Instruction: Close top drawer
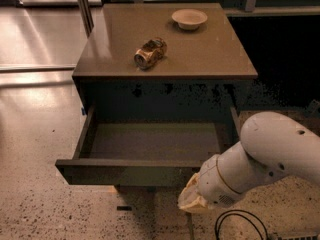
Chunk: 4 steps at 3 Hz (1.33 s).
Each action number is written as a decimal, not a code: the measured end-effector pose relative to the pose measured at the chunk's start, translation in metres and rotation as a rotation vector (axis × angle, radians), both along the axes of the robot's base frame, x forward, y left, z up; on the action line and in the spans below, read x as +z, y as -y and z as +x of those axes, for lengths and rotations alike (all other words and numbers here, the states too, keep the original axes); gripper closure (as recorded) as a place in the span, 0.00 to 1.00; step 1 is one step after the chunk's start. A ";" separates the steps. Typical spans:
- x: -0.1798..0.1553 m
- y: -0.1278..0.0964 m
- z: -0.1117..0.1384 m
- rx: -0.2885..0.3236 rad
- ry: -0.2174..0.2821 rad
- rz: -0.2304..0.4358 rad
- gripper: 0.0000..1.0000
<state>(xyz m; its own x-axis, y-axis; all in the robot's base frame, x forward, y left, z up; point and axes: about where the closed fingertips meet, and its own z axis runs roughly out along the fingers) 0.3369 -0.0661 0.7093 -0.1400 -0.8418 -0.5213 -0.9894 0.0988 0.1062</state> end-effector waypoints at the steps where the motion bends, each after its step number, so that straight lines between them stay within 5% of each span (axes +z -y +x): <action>1: -0.024 -0.020 0.012 -0.012 0.013 0.028 1.00; 2: -0.037 -0.037 0.034 -0.025 0.046 0.050 1.00; 4: -0.039 -0.035 0.090 -0.084 0.137 0.035 1.00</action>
Offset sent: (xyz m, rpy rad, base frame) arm 0.0628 0.0566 -0.0530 0.0792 -0.0867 -0.0476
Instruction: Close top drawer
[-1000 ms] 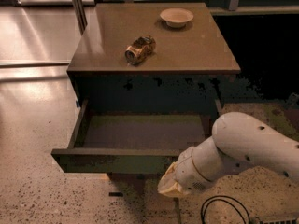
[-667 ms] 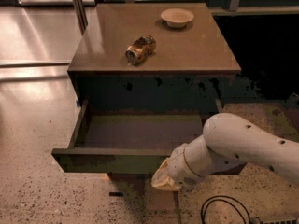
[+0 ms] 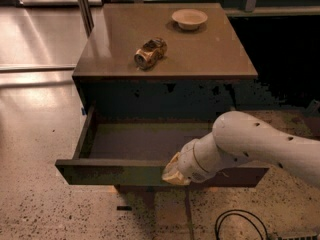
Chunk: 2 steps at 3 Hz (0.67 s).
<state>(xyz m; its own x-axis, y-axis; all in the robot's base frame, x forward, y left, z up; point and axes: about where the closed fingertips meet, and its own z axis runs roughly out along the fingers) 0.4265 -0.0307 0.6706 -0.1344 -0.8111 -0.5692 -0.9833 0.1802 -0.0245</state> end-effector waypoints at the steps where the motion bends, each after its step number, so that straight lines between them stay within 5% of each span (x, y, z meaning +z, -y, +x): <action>1: 0.000 0.000 0.000 0.000 0.000 0.000 1.00; 2: -0.005 -0.004 -0.003 0.013 -0.010 -0.002 1.00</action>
Offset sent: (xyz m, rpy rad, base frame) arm -0.0062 0.0105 -0.0151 -0.0014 0.0334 0.0319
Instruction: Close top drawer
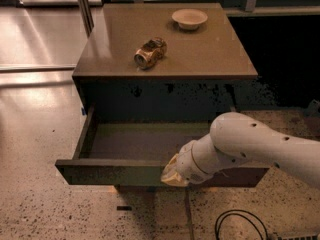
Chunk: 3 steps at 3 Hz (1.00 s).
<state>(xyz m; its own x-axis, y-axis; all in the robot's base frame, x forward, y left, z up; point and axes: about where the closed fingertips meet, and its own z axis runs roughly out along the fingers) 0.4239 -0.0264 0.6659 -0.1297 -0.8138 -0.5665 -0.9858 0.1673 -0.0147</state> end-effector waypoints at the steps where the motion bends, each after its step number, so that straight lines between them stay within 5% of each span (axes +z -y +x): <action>1: -0.005 -0.006 0.008 0.011 0.018 -0.004 1.00; 3: -0.006 -0.016 0.031 0.022 0.068 -0.010 1.00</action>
Offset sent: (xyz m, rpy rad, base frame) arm 0.1191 0.0501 -0.0096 -0.0257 -0.2277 0.0553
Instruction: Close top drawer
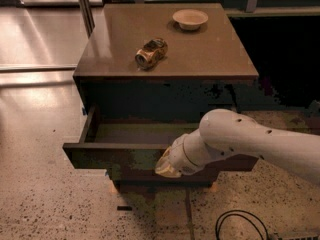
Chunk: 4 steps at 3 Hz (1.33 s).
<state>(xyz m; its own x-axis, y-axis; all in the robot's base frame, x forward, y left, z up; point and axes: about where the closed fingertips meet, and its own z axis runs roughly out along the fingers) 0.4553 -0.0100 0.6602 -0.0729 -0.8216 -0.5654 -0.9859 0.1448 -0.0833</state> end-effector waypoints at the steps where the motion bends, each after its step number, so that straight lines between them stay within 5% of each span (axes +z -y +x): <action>1: 0.000 0.002 0.012 -0.006 0.021 -0.020 1.00; 3: 0.022 0.009 0.064 -0.053 0.125 -0.068 1.00; 4: 0.022 0.009 0.064 -0.053 0.125 -0.068 1.00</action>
Offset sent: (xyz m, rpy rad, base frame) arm 0.0811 -0.0215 0.0136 -0.0870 -0.1316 -0.0850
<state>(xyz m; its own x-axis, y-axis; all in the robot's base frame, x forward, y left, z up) 0.5196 -0.0186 0.6824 -0.0495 -0.8551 -0.5160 -0.9585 0.1859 -0.2161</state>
